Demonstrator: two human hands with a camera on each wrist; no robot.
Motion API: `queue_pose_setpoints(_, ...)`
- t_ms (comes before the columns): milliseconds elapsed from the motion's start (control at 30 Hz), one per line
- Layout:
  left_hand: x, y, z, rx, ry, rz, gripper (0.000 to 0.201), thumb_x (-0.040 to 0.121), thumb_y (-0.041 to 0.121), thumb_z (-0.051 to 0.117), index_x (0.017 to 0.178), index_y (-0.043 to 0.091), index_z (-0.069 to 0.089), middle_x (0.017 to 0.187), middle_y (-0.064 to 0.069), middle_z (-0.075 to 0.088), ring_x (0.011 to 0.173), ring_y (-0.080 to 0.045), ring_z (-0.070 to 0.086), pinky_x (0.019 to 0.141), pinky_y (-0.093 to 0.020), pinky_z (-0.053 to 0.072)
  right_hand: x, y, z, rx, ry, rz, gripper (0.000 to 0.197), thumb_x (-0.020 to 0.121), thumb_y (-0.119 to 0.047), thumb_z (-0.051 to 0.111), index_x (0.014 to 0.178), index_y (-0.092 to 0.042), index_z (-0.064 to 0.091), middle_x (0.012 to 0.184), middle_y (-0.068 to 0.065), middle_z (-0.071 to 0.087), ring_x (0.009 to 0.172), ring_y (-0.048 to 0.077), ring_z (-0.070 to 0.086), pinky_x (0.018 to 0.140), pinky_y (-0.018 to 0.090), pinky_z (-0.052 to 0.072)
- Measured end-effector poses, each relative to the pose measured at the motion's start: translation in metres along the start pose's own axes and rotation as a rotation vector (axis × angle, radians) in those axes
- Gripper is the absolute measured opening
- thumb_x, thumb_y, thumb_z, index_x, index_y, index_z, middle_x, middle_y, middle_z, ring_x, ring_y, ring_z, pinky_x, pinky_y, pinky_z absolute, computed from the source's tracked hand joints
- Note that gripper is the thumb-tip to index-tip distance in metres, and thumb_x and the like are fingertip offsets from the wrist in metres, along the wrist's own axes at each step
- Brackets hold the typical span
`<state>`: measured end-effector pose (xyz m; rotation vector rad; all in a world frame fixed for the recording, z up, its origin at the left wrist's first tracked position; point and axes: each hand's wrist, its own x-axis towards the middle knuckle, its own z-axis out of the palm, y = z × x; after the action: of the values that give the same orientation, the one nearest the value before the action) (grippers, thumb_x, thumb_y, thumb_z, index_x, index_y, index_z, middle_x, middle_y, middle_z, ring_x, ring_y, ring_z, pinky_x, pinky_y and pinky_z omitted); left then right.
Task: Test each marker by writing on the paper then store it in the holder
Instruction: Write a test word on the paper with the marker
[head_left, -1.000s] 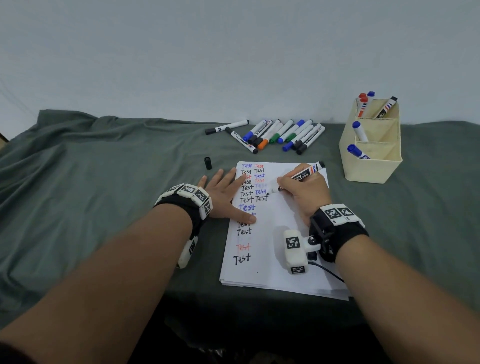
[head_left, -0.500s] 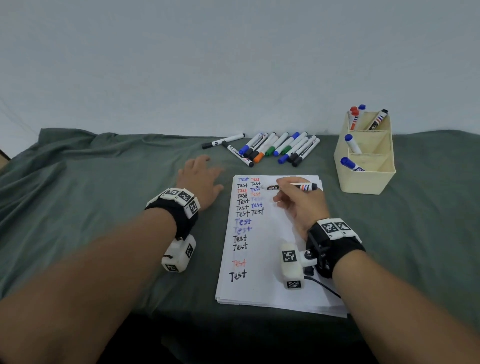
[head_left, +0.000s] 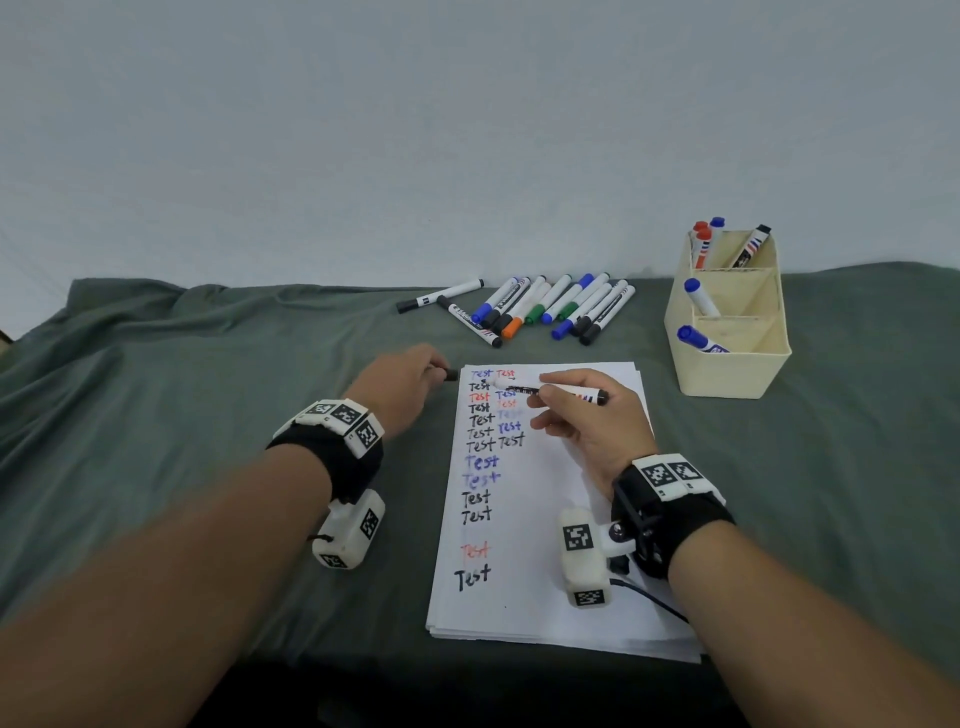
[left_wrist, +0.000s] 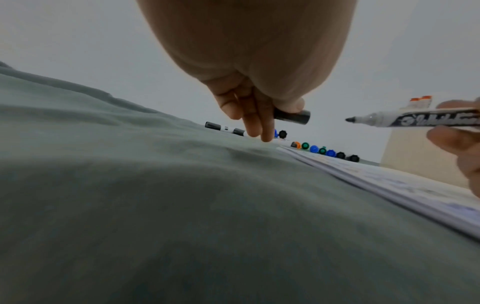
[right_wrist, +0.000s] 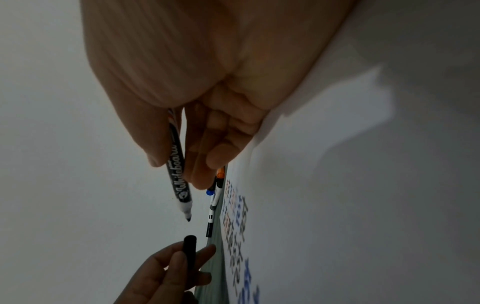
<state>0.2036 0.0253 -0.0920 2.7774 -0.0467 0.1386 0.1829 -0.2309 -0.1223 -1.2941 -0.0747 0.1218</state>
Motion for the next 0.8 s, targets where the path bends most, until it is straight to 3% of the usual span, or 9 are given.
queue_pose_setpoints(100,-0.005,0.010,-0.001,-0.051,-0.042,0.044,0.015,0.101,0.030,0.049,0.113,0.028,0.057,0.087,0.005,0.063,0.078,-0.013,0.057,0.065,-0.029,0.042,-0.001,-0.001,0.000,-0.014,-0.015,-0.004,0.009,0.088,-0.011,0.076,0.092,-0.019,0.079,0.090,0.016,0.077,0.073,0.027,0.071,0.064,0.025,0.055)
queue_pose_setpoints(200,-0.010,0.019,0.000,-0.094,-0.100,0.072,0.014,0.101,0.030,0.049,0.114,0.029,0.056,0.101,0.004,0.068,0.091,-0.014,0.062,0.080,-0.035,0.051,-0.002,-0.002,0.001,-0.026,-0.015,0.003,0.009,0.087,-0.010,0.077,0.093,-0.016,0.079,0.089,0.016,0.077,0.074,0.027,0.071,0.064,0.024,0.056)
queue_pose_setpoints(267,-0.012,0.024,0.002,-0.104,-0.149,0.093,0.014,0.101,0.030,0.048,0.114,0.029,0.055,0.109,0.005,0.068,0.097,-0.013,0.062,0.085,-0.034,0.051,-0.003,-0.003,0.003,-0.039,-0.023,0.009,0.009,0.086,-0.010,0.078,0.093,-0.015,0.079,0.088,0.016,0.077,0.074,0.027,0.071,0.065,0.024,0.056)
queue_pose_setpoints(400,-0.013,0.031,0.005,-0.085,-0.189,0.131,0.012,0.102,0.025,0.043,0.106,0.033,0.051,0.099,0.011,0.068,0.089,-0.012,0.060,0.070,-0.025,0.042,-0.004,-0.006,0.005,-0.075,-0.041,0.013,0.011,0.085,-0.010,0.079,0.094,-0.016,0.080,0.088,0.013,0.078,0.075,0.025,0.071,0.068,0.024,0.058)
queue_pose_setpoints(533,-0.014,0.031,0.004,-0.097,-0.150,0.118,0.014,0.103,0.021,0.040,0.105,0.028,0.052,0.087,0.006,0.063,0.075,-0.008,0.055,0.061,-0.024,0.038,-0.006,-0.008,0.007,-0.120,-0.049,-0.001,0.016,0.083,-0.013,0.081,0.097,-0.020,0.080,0.089,0.008,0.079,0.074,0.022,0.073,0.072,0.025,0.059)
queue_pose_setpoints(633,-0.014,0.030,0.004,-0.082,-0.141,0.124,0.014,0.103,0.020,0.040,0.105,0.027,0.052,0.087,0.004,0.063,0.074,-0.007,0.055,0.059,-0.021,0.036,-0.007,-0.008,0.010,-0.172,-0.069,-0.012,0.017,0.082,-0.016,0.083,0.098,-0.023,0.081,0.092,0.004,0.079,0.073,0.019,0.072,0.073,0.024,0.059)
queue_pose_setpoints(733,-0.012,0.033,0.007,-0.034,-0.166,0.135,0.010,0.103,0.027,0.040,0.108,0.029,0.049,0.095,0.001,0.066,0.084,-0.015,0.059,0.069,-0.028,0.046,-0.005,-0.006,0.008,-0.194,-0.043,-0.018,0.014,0.083,-0.016,0.081,0.096,-0.023,0.081,0.091,0.004,0.079,0.069,0.017,0.070,0.070,0.024,0.059)
queue_pose_setpoints(767,-0.009,0.033,0.008,-0.017,-0.158,0.135,0.016,0.101,0.036,0.043,0.115,0.029,0.048,0.103,-0.002,0.065,0.089,-0.017,0.059,0.076,-0.034,0.049,-0.004,-0.005,0.007,-0.187,-0.021,-0.021,0.013,0.084,-0.016,0.079,0.096,-0.022,0.080,0.088,0.006,0.078,0.067,0.015,0.068,0.068,0.024,0.059)
queue_pose_setpoints(800,-0.006,0.032,0.009,-0.002,-0.151,0.125,0.036,0.097,0.048,0.047,0.126,0.028,0.044,0.115,-0.004,0.063,0.099,-0.020,0.058,0.086,-0.039,0.050,-0.003,-0.004,0.005,-0.174,0.011,-0.024,0.012,0.085,-0.015,0.077,0.096,-0.021,0.078,0.085,0.007,0.077,0.065,0.014,0.066,0.065,0.024,0.057)
